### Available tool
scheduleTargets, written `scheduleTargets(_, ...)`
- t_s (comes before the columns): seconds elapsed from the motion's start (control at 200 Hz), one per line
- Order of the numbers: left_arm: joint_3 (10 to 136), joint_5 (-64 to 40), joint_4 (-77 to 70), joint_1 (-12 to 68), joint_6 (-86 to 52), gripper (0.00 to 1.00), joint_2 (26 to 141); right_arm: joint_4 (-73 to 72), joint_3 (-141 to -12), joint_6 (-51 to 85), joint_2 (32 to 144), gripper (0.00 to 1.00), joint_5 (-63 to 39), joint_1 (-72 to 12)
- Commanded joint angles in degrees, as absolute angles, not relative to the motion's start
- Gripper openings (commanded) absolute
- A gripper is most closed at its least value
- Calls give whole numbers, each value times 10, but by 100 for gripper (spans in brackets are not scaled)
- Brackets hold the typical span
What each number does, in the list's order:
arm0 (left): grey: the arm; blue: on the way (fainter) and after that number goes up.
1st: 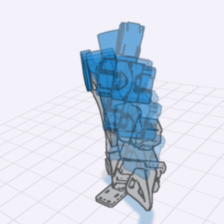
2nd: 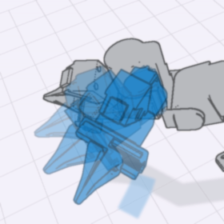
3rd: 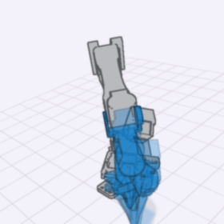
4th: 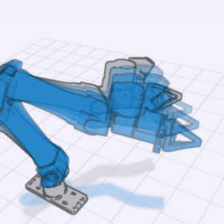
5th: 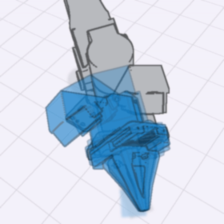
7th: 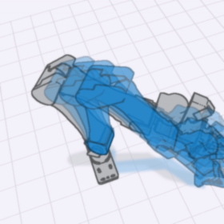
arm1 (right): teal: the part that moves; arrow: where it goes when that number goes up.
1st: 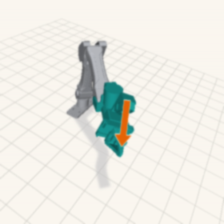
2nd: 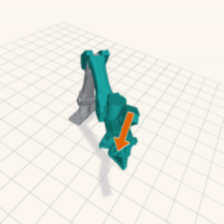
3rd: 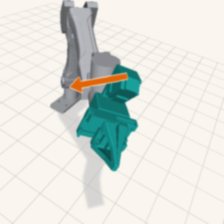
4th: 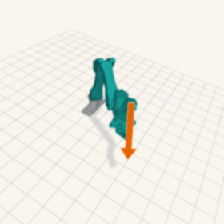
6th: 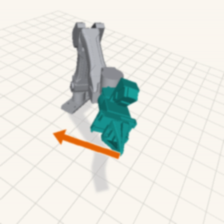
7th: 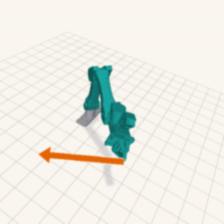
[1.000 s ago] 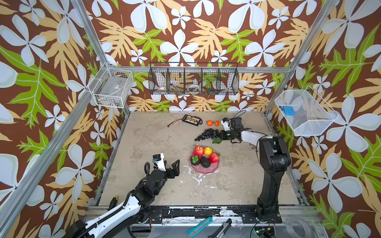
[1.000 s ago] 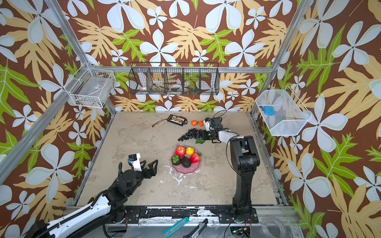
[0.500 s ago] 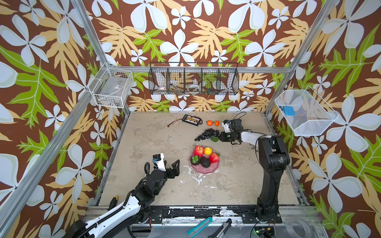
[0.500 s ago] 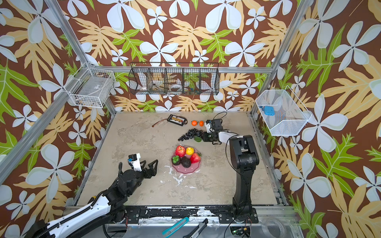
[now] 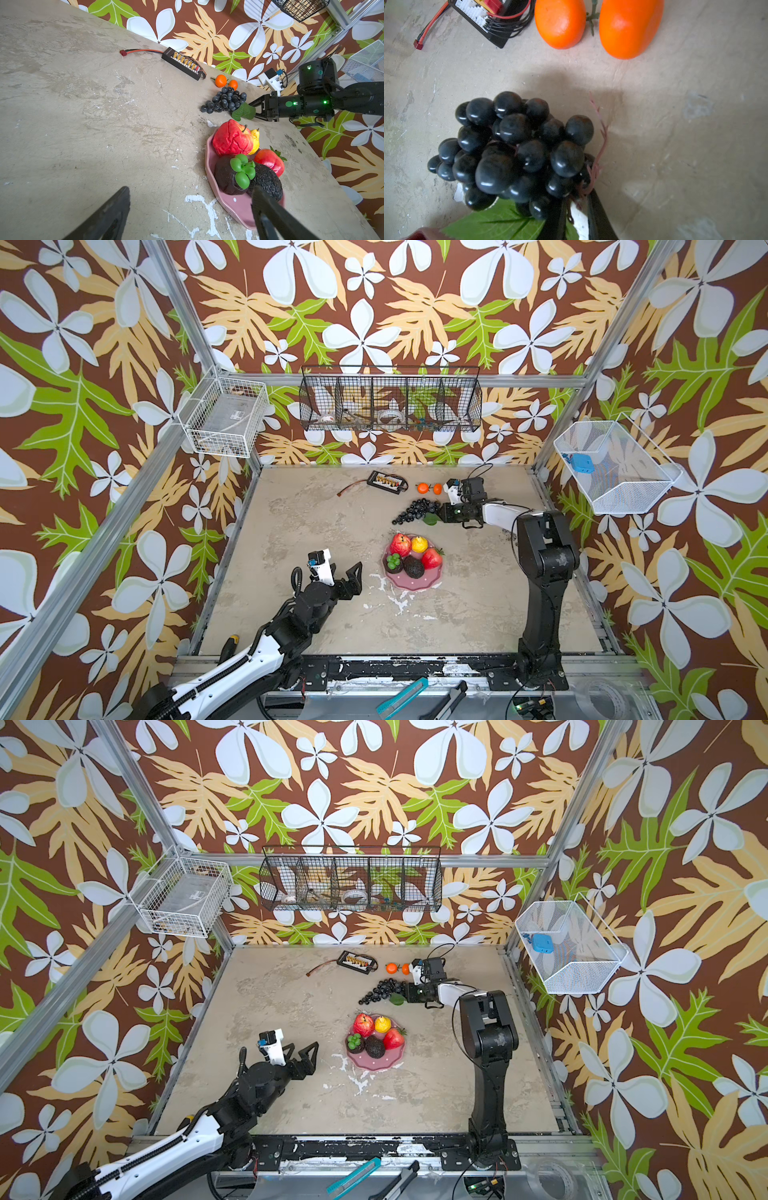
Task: Arrange fruit in a fruit bowl
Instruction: Pick up the fruits from the top-center of the table.
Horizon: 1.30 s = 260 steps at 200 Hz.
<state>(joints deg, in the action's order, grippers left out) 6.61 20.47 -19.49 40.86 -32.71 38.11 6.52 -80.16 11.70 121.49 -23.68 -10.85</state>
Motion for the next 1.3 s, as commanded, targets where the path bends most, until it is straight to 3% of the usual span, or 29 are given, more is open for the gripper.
scheduleTargets(0.0, 69, 206, -203, 408, -322, 92, 380, 69, -807, 112, 1218, 16, -223, -111)
scheduleTargets(0.27, 69, 205, -203, 408, -323, 92, 380, 74, -787, 101, 1171, 3, -163, -124)
scheduleTargets(0.651, 69, 207, -200, 408, -322, 92, 374, 78, -749, 90, 1088, 0, -82, -156)
scheduleTargets(1.296, 70, 199, -207, 408, -321, 92, 384, 105, -713, 78, 948, 0, -62, -189)
